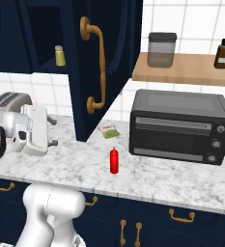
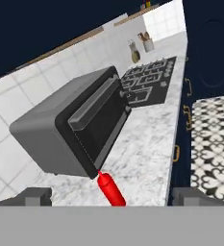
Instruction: Put the shaker and condiment bottle from the counter next to their counterparts in the cabinet.
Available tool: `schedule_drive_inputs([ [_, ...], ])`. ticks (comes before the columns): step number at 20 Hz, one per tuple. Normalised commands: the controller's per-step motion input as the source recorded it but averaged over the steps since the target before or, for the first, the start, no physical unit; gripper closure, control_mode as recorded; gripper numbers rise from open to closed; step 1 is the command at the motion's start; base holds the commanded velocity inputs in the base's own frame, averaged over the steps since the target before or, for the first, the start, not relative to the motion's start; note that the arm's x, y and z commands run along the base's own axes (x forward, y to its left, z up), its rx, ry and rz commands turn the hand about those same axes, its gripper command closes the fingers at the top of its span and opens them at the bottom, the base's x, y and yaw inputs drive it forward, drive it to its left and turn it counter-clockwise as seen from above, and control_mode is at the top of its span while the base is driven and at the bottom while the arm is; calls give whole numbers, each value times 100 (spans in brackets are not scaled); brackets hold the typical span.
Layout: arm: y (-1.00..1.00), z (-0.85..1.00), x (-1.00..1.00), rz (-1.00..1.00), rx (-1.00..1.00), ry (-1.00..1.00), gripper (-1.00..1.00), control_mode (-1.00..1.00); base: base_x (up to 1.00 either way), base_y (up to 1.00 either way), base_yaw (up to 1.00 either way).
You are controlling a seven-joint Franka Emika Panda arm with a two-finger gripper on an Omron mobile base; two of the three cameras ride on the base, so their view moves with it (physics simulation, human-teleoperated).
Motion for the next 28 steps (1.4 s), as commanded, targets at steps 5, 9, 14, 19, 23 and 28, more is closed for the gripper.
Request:
schedule_drive_inputs([
  [5, -14, -46, 0, -5, -1, -3, -100, -100, 0, 0, 0],
  [9, -38, -40, 16, -15, 0, 0, -100, -100, 0, 0, 0],
  [14, -40, -37, 14, -14, 0, 0, -100, -100, 0, 0, 0],
  [19, -18, -31, 22, -13, 0, 3, -100, -100, 0, 0, 0],
  [23, -13, -29, 24, -11, 0, 8, -100, -100, 0, 0, 0],
  [28, -5, -19, 31, -13, 0, 13, -100, -100, 0, 0, 0],
])
